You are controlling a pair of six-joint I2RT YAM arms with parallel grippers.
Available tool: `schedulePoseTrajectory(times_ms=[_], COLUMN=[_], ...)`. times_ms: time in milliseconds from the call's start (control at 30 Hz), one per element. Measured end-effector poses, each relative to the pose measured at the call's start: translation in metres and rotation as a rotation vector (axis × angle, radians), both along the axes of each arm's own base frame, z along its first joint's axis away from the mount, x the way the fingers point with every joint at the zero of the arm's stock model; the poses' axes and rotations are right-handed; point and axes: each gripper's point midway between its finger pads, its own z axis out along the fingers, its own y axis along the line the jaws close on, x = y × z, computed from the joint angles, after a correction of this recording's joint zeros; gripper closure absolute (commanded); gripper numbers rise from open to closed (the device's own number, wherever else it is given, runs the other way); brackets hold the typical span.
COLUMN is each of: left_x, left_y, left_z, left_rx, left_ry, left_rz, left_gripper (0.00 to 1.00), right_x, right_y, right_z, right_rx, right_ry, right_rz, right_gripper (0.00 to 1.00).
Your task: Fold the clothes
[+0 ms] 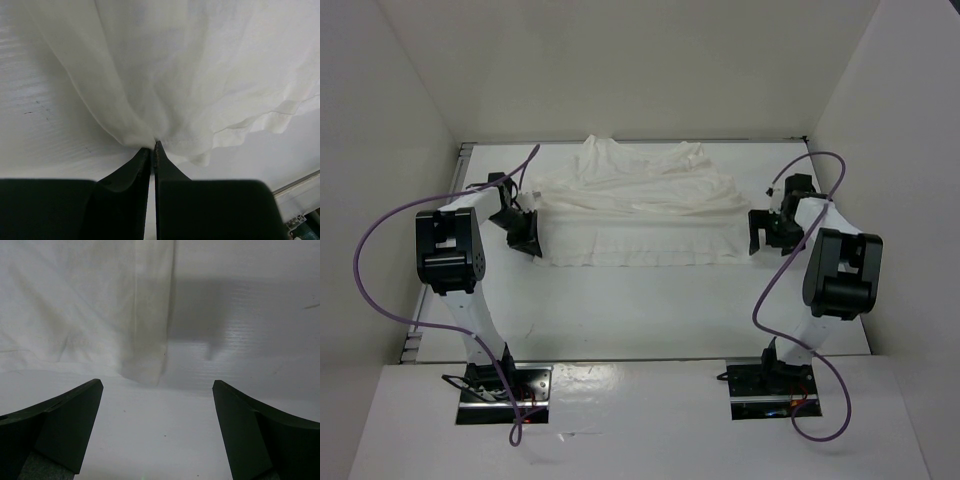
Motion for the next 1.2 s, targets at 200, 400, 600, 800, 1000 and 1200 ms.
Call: schedulePoseTrajectory(times_ms=[200, 400, 600, 800, 1000, 1200], left_x=[-0.003, -0.005, -0.007, -0.008, -0.008, -0.009], left_y=[-0.001, -0.001, -0.002, -0.002, -0.003, -0.003], left_z=[0.000, 0.000, -0.001, -0.001, -0.001, -0.001], left_rx=[-0.001, -0.003, -0.005, -0.009, -0.011, -0.017], left_ry=[0.011, 0.021, 0.029, 0.034, 0.038, 0.046], left_rz=[-0.003, -0.003, -0.003, -0.003, -0.003, -0.004], left_gripper=[0.89, 0.89, 0.89, 0.89, 0.89, 0.89], right_x=[-0.003, -0.002, 0.001, 0.006, 0.008, 0.011], right_y=[0.002, 0.003, 0.001, 0.000, 0.002, 0.009], right_z=[-0.013, -0.024, -0.026, -0.027, -0.026, -0.025], right_rx=[0.017, 0.027, 0.021, 0.020, 0.034, 0.075], right_ry=[0.039, 0.069, 0.071, 0.069, 0.064, 0.051], right_rz=[0.003, 0.008, 0.010, 0.009, 0.012, 0.035], right_gripper=[0.04, 0.18, 0.28, 0.35, 0.35, 0.34])
